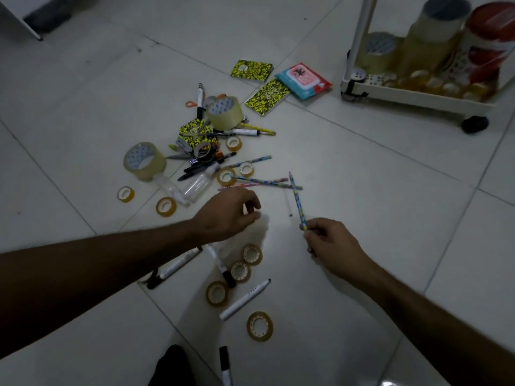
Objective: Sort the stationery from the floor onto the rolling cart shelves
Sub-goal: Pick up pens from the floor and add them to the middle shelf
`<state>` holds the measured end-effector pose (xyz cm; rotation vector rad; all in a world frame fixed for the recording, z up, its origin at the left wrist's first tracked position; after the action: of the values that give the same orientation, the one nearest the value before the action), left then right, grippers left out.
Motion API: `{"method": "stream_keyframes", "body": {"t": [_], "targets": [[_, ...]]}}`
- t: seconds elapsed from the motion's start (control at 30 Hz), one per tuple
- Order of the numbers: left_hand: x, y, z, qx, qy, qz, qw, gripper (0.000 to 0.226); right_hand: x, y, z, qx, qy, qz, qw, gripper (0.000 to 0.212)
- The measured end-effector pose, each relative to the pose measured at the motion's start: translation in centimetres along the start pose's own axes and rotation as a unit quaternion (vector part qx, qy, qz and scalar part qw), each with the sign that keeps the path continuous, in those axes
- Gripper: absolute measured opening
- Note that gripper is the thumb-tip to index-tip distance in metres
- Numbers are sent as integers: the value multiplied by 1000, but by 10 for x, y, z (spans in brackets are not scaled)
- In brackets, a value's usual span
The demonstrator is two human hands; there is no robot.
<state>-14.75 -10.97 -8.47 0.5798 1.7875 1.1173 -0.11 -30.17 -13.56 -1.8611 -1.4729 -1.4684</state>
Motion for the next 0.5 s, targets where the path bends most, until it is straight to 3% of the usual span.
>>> {"method": "stream_keyframes", "body": {"t": [0.2, 0.3, 0.5], "targets": [[12, -15, 72, -6, -50, 124, 991, 33, 7, 20, 19, -49, -25, 63, 996, 13], [12, -26, 90, 1, -60, 181, 982, 25, 3, 23, 23, -56, -38, 81, 994, 14], [19, -34, 99, 21, -45, 183, 982, 15, 4, 25, 24, -46, -40, 109, 992, 13]]}}
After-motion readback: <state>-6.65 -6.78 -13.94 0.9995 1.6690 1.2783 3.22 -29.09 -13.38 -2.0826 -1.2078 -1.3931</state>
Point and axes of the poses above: each hand's wrist, its own z-axis towards the middle knuckle, its own y-axis out of the back of the hand, x = y × z, the point moved 3 cm from there along z, towards the middle knuckle, and after that the axes turned 1 degree about -x, right-handed, at the moved point
